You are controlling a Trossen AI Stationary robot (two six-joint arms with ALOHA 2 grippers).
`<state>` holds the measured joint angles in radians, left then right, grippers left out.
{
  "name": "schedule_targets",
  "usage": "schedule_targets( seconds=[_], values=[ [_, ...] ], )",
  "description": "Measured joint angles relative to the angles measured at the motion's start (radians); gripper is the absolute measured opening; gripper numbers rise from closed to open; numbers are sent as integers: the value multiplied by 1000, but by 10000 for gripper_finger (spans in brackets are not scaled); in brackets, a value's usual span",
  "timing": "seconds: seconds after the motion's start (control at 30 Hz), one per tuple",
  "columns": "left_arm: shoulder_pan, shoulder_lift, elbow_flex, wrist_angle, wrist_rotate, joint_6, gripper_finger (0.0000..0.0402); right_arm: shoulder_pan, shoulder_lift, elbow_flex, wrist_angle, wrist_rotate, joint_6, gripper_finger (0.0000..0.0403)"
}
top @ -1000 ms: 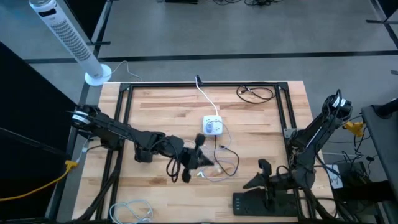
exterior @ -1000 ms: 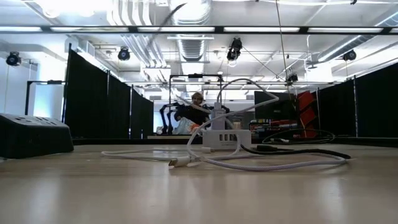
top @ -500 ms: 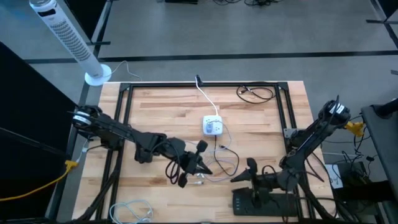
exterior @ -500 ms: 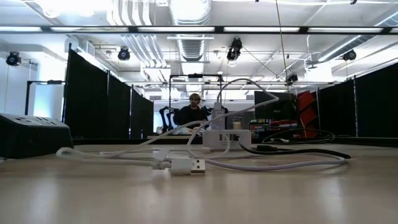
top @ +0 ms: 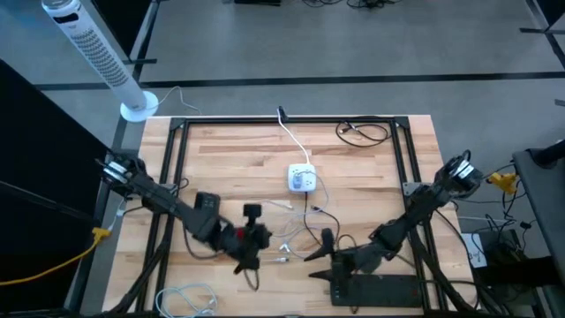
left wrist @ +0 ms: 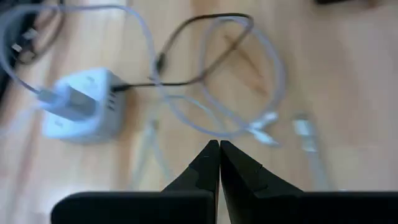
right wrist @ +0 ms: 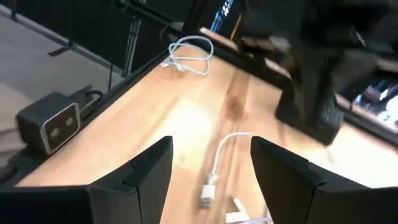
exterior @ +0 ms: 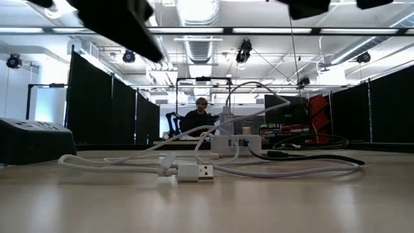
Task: Insert USB
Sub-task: Insert the white charger cable into the bottom black outlet extension
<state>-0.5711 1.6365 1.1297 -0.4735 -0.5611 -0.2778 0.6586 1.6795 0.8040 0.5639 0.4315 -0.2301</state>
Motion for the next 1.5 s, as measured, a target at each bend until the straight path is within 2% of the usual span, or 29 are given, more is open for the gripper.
schedule_targets(
  seconds=[0.07,0.2,0.3,0.4,0.5,0.6,0.77,0.9,1.0,1.1,1.3,1.5],
  values=[
    [-52,5,0,-24,19,-92,0,-25,31,49,-48,-41,71,202],
    [-157,6,0,-28,48,-223,0,-89,99,179,-201,-194,193,206],
    [-226,7,0,-31,2,-289,0,-123,167,284,-273,-272,217,214],
    [-281,6,0,-31,-88,-361,0,-156,235,403,-393,-349,244,225],
    [-326,11,0,-31,-170,-395,0,-187,308,510,-555,-359,259,236],
    [-347,27,0,-27,-206,-396,0,-215,376,578,-665,-354,285,246],
    [-349,57,0,-27,-216,-401,0,-264,457,624,-692,-357,301,254],
    [-349,78,0,-29,-215,-401,0,-305,485,626,-700,-385,356,246],
    [-349,84,0,-29,-215,-401,0,-328,490,631,-718,-460,394,225],
    [-349,85,0,-31,-215,-401,0,-332,491,632,-737,-475,399,180],
    [-349,85,0,-30,-216,-401,0,-310,490,630,-745,-457,358,22],
    [-349,85,0,-28,-218,-412,0,-253,459,623,-724,-361,316,7]
  ],
)
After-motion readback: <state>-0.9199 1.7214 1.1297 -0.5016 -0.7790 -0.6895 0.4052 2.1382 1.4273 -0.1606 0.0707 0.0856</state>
